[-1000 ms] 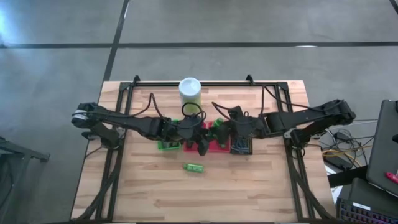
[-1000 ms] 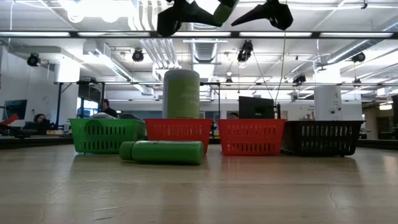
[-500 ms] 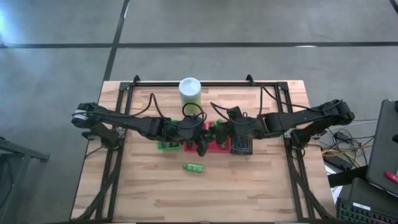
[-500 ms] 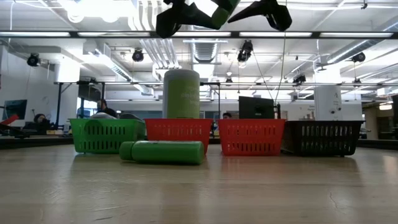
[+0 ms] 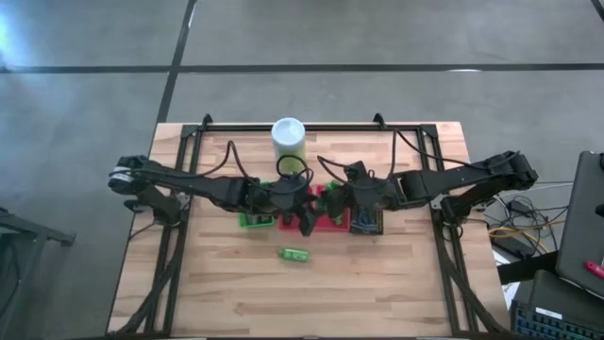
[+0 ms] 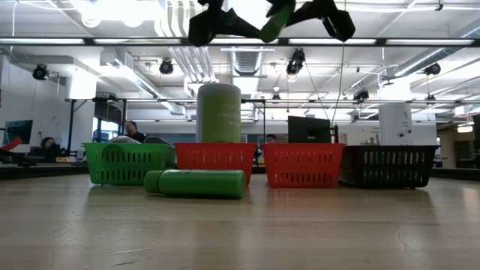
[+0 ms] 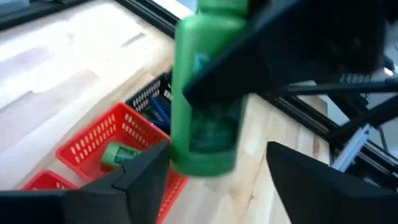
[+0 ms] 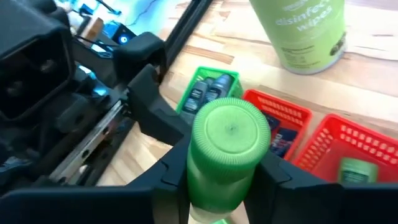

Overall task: Pick & Place Travel size toiletries
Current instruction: Put the bottom green shampoo into the left red bin, then put the green shampoo into the left red bin

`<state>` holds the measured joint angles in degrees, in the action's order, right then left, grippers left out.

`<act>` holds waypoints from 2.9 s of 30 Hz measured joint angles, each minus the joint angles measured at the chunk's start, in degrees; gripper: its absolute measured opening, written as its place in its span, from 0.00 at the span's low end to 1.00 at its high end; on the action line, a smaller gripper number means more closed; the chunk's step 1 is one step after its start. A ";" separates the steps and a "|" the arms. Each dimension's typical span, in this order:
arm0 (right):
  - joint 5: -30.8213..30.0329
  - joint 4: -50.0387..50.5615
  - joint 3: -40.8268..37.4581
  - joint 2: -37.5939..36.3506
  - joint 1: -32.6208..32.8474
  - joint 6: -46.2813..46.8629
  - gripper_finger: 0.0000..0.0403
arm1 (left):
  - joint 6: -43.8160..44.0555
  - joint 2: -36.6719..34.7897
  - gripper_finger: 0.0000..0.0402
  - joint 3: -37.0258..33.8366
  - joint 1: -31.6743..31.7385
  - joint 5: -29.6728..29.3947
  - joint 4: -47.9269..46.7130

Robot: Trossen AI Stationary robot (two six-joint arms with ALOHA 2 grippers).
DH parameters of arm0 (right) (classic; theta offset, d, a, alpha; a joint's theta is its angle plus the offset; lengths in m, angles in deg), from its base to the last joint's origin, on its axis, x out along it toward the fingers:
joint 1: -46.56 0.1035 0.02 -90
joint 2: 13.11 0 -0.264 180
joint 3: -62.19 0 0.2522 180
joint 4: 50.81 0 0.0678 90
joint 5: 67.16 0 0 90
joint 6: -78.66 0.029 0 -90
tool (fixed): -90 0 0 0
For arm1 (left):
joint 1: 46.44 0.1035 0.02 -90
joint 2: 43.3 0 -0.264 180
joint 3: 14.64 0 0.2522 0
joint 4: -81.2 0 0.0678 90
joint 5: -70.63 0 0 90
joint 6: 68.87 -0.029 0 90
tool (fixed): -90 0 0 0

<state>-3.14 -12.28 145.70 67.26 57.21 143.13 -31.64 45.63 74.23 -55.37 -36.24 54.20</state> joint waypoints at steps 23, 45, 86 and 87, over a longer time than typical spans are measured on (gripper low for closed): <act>30.13 2.79 -7.65 12.03 -15.17 0.42 0.33 | 9.32 -10.16 0.76 -5.84 -4.57 -4.23 -28.91; 13.99 27.06 3.68 6.58 -7.18 -1.11 0.72 | -29.08 -11.45 0.77 -26.72 -7.82 8.47 -6.22; 12.96 30.28 2.24 5.28 -1.77 3.61 0.70 | -35.23 14.32 0.41 -16.26 -9.92 12.30 -0.68; 12.96 30.29 2.50 5.28 -1.43 2.94 0.70 | -35.24 14.29 0.39 -16.26 -9.92 12.30 -0.67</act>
<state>9.82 18.01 148.21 72.54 55.79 146.06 -66.87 59.92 57.97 -65.29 -23.95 53.52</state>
